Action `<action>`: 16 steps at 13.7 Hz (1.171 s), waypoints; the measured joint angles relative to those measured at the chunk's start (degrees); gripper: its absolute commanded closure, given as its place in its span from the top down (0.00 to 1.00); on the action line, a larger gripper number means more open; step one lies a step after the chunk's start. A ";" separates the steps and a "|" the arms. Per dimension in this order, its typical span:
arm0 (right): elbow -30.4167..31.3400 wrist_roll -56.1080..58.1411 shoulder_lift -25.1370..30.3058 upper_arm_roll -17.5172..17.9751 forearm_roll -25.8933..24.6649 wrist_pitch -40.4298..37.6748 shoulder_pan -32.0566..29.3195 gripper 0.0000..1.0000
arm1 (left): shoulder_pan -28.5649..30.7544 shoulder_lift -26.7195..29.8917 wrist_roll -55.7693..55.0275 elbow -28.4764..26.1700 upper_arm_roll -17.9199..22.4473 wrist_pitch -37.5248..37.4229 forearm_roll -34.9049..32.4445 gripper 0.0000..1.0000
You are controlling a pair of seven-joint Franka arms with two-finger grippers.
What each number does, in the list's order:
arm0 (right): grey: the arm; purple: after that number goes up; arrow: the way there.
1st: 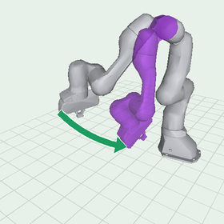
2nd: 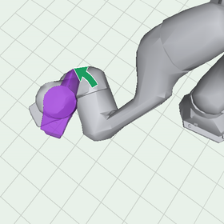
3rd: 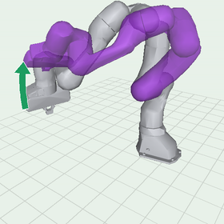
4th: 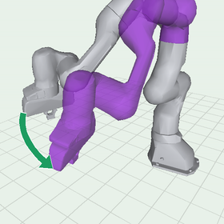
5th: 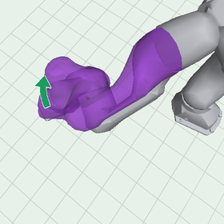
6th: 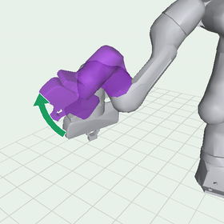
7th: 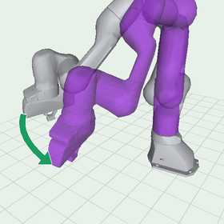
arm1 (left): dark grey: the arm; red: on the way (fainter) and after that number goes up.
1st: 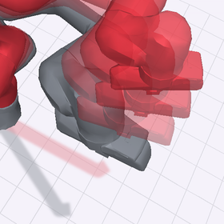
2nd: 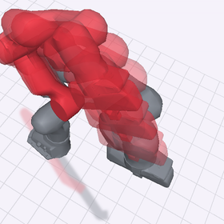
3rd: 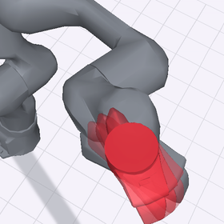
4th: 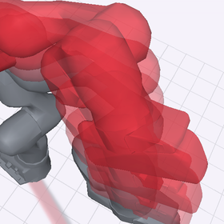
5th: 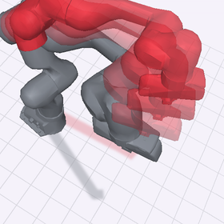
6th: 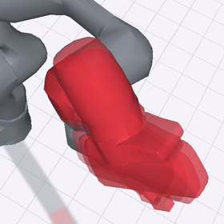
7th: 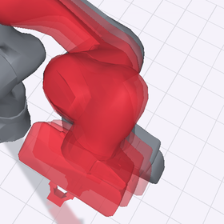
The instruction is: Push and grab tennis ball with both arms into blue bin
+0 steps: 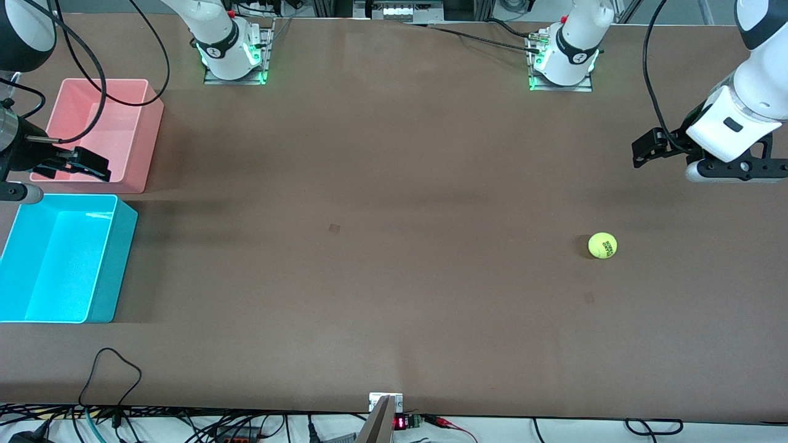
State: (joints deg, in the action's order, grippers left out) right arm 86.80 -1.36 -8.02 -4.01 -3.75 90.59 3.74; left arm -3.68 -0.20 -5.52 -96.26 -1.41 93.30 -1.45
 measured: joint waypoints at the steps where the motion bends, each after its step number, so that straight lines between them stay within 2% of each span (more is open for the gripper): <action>1: 0.00 0.00 0.00 0.00 0.00 0.02 0.02 1.00 | 0.00 0.00 0.00 0.00 0.00 -0.05 0.00 1.00; 7: 0.00 -0.01 0.25 0.00 0.01 0.14 0.09 1.00 | -0.20 -0.19 -0.14 0.74 -0.05 -0.58 0.03 1.00; 14: 0.07 -0.09 0.70 -0.05 1.77 0.10 -0.09 1.00 | -0.04 -5.02 -0.11 5.97 0.32 -1.68 0.03 1.00; 15: 0.13 -0.09 1.02 -0.10 1.78 0.05 -0.20 1.00 | -0.03 -5.55 -0.10 6.40 0.42 -1.81 0.03 0.84; 16: 0.26 -0.09 1.46 -0.15 1.78 -0.05 -0.28 1.00 | -0.02 -5.90 -0.10 6.48 0.47 -1.90 0.03 0.64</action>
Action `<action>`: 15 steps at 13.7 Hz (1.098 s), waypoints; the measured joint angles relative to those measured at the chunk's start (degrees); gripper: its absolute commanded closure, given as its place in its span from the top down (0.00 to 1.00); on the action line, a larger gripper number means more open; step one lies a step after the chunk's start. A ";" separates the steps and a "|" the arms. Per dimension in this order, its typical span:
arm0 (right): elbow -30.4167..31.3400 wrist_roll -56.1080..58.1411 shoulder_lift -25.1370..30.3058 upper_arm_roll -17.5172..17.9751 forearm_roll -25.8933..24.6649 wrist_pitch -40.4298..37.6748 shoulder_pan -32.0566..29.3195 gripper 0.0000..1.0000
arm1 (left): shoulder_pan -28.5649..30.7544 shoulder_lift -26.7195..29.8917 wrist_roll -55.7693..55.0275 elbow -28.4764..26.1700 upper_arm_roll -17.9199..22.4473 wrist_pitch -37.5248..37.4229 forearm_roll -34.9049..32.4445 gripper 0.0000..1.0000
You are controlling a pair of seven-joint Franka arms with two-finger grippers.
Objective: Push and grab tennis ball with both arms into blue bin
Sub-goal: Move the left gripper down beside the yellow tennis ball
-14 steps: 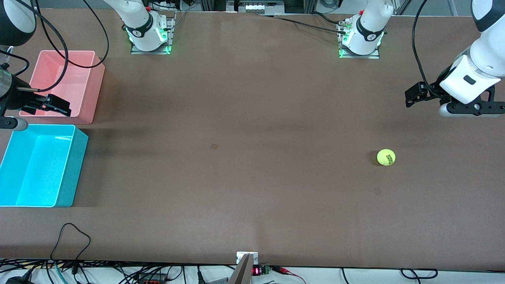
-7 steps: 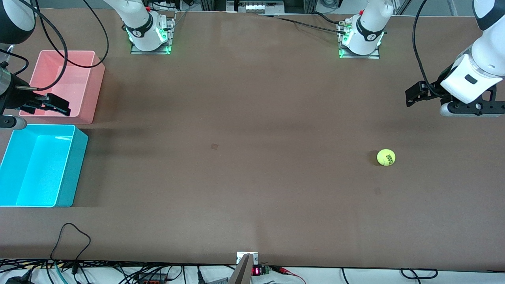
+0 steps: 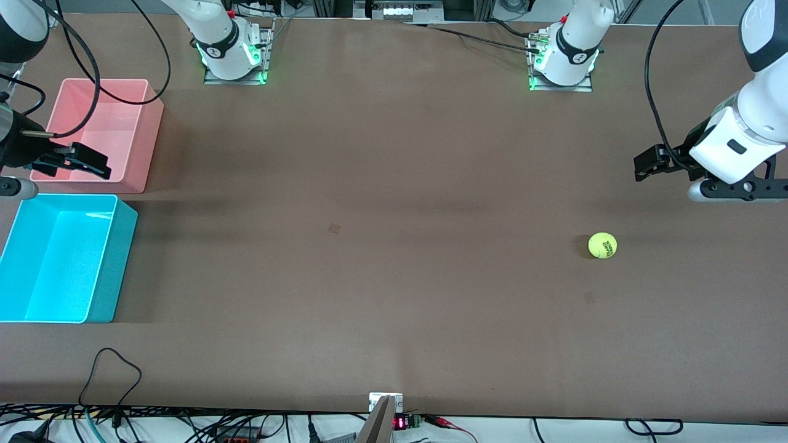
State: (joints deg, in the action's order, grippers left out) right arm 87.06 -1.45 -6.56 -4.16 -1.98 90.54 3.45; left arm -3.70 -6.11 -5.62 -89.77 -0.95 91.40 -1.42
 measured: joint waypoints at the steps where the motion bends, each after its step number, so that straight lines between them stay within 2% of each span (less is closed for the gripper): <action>1: 0.19 0.00 0.47 -0.08 0.00 -0.04 -0.05 1.00 | 0.00 -0.26 0.21 0.01 0.00 -0.24 0.00 0.44; 3: 0.39 0.03 1.20 -0.18 0.00 -0.04 -0.43 1.00 | 0.01 -0.86 2.81 0.02 0.01 -1.42 0.00 0.15; 4: 0.48 0.07 1.49 -0.25 0.00 -0.03 -0.73 1.00 | 0.08 -1.23 4.13 0.01 0.02 -1.88 0.00 0.06; 5: 0.56 0.09 1.75 -0.27 0.00 -0.03 -0.98 1.00 | 0.21 -1.51 4.95 0.02 0.04 -2.32 0.00 0.01; 11: 1.09 0.10 1.78 -0.23 0.00 0.93 -1.05 1.00 | 0.48 -1.71 6.75 0.07 0.04 -5.53 0.00 0.01; 15: 1.28 0.10 1.77 -0.24 0.00 1.16 -1.08 1.00 | 0.35 -1.96 15.66 0.09 -0.03 -12.02 0.00 0.00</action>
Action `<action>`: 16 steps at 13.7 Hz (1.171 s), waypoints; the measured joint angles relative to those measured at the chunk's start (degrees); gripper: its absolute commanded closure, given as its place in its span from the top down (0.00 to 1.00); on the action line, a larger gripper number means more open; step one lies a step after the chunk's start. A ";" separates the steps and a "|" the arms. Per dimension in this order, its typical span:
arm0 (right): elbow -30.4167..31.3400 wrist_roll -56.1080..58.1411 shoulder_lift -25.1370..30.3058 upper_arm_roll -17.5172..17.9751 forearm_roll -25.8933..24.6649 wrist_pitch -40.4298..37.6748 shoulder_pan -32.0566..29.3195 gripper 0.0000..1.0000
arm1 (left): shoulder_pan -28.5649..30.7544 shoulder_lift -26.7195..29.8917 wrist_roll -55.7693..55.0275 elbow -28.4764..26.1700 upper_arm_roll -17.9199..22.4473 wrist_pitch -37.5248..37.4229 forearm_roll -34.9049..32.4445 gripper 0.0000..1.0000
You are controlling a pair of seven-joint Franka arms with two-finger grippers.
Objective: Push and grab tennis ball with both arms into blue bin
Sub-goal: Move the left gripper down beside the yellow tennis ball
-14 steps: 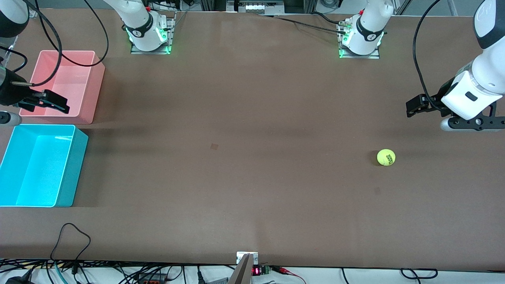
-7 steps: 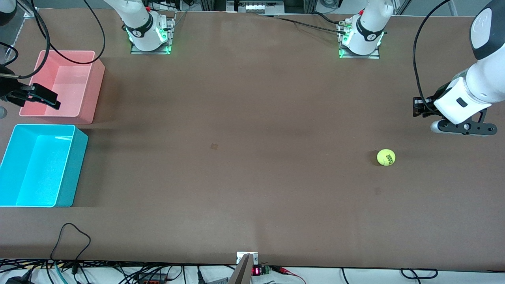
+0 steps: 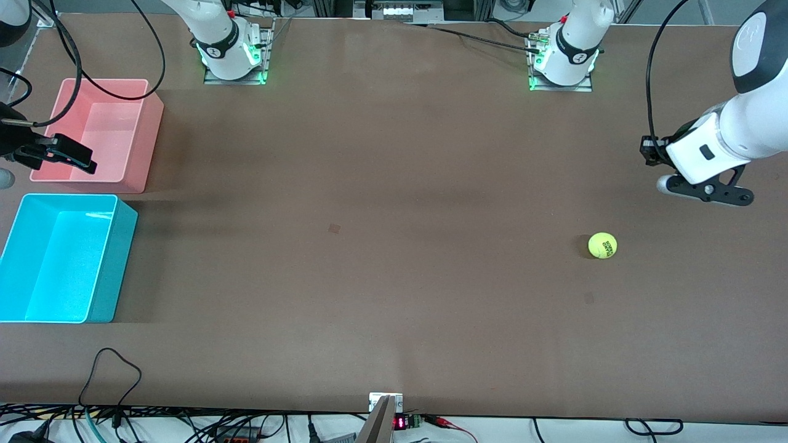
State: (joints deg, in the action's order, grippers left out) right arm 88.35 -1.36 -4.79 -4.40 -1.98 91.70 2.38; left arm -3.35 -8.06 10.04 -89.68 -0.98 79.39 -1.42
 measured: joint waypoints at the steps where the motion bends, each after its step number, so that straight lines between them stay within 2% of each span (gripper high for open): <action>1: 0.03 0.00 0.00 0.00 0.00 0.00 0.00 1.00 | 0.18 -0.47 1.91 -0.01 0.04 -0.68 -0.14 0.00; 6: 0.15 0.00 -0.05 -0.01 0.00 0.06 -0.01 1.00 | 4.59 -5.85 19.41 -0.18 0.26 1.37 -1.66 0.00; 9: 0.26 0.00 -0.28 -0.01 0.00 0.10 0.00 1.00 | 6.97 -9.23 33.89 -2.17 0.32 7.94 -7.74 0.00; 11: 0.27 0.00 -0.43 -0.02 0.00 0.22 -0.01 1.00 | 8.56 -10.84 45.23 -4.32 0.34 14.48 -9.17 0.00; 14: 0.28 0.00 -0.60 -0.02 0.00 0.29 -0.01 1.00 | 12.05 -14.62 64.97 -9.36 0.40 30.56 -9.83 0.00; 16: 0.28 0.00 -0.61 -0.02 0.00 0.32 -0.01 1.00 | 12.96 -15.97 73.42 -14.47 0.40 41.58 -9.99 0.00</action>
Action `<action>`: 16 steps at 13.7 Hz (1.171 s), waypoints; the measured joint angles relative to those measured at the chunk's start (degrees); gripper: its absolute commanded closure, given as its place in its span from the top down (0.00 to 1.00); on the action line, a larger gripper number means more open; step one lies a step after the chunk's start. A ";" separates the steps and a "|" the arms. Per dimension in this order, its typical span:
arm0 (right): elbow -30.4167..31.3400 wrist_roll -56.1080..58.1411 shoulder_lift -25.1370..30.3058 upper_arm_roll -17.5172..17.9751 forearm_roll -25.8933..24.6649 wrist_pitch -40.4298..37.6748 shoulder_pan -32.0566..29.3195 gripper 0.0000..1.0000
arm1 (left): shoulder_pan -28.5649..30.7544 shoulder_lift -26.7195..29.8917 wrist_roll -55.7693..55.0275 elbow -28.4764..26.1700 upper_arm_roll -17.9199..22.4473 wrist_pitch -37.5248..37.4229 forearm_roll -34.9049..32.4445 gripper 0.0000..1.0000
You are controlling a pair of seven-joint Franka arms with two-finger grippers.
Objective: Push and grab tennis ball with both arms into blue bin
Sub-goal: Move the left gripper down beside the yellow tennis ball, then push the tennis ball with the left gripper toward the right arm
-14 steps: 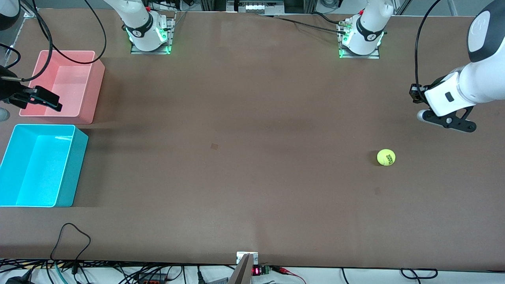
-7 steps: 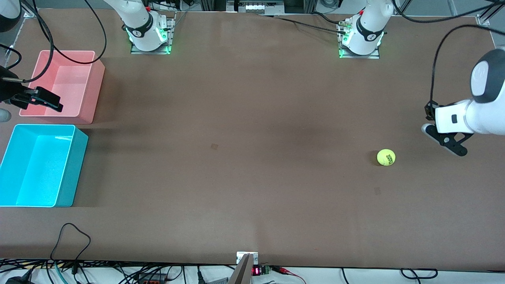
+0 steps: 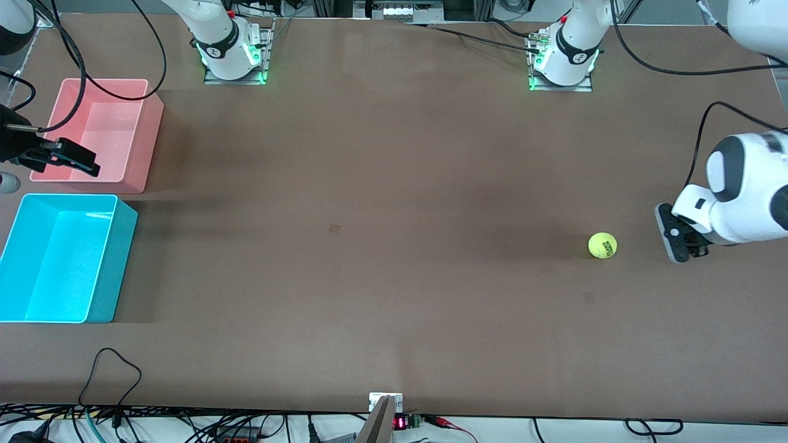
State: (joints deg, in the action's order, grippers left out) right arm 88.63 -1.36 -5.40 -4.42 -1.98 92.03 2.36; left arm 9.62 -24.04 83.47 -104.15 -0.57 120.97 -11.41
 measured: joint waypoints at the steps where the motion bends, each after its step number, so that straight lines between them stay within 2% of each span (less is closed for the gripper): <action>1: 0.00 0.00 -0.01 0.00 0.00 0.00 0.00 1.00 | 0.16 -0.35 2.39 -2.51 0.00 4.81 -0.04 0.00; 4: 0.00 0.00 -0.05 0.00 0.00 0.06 0.00 1.00 | 0.20 -1.35 5.16 -7.44 -0.07 12.26 -0.06 0.00; 7: 0.00 0.00 -0.06 0.00 0.00 0.10 0.00 1.00 | 0.20 -3.62 6.29 -8.38 -0.08 15.94 -0.06 0.00; 16: 0.01 0.00 -0.07 0.00 0.00 0.16 0.00 1.00 | 0.17 -6.44 6.50 -8.46 -1.13 17.81 -0.06 0.00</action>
State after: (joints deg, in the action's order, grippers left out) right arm 88.63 -1.36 -5.47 -4.42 -1.98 92.19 2.36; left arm 9.79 -30.47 89.97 -112.61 -1.71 138.78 -11.48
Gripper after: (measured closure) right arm 0.000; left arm 0.991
